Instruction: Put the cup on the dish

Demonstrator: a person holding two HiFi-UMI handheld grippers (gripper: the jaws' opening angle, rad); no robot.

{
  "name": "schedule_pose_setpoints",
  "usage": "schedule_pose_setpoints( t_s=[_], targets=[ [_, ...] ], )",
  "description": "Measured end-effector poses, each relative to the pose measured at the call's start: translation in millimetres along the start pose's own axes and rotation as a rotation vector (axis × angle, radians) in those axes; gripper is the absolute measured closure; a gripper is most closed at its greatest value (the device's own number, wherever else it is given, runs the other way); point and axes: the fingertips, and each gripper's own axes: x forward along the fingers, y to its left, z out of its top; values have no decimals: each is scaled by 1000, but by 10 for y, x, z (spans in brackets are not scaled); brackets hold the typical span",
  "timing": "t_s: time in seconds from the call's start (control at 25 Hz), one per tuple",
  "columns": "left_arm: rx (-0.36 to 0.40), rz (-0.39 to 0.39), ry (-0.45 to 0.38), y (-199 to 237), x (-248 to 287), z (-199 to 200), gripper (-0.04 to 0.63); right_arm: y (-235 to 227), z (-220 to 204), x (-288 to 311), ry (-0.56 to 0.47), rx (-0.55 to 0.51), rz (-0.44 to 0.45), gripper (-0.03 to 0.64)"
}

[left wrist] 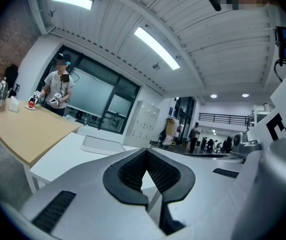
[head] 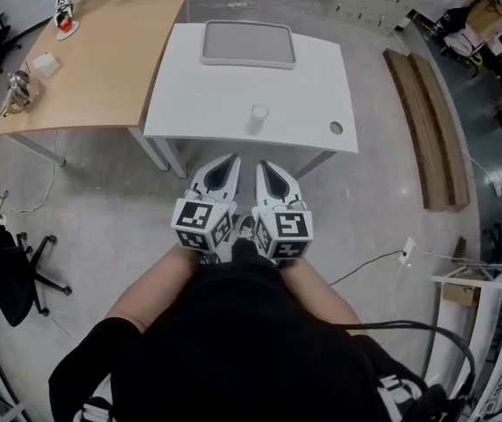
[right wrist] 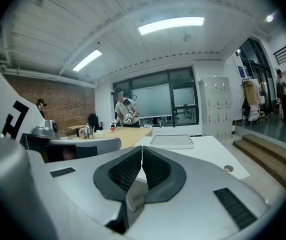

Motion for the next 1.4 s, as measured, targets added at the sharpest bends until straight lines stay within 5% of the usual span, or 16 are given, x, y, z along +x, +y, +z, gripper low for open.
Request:
schedule_pose_setpoints(
  t_s=[0.8, 1.4],
  targets=[
    [41, 100, 55, 294, 1585, 29, 588, -1194, 252, 1182, -3, 31, 89, 603],
    [105, 177, 40, 257, 2064, 241, 588, -1700, 426, 1455, -19, 26, 153, 603]
  ],
)
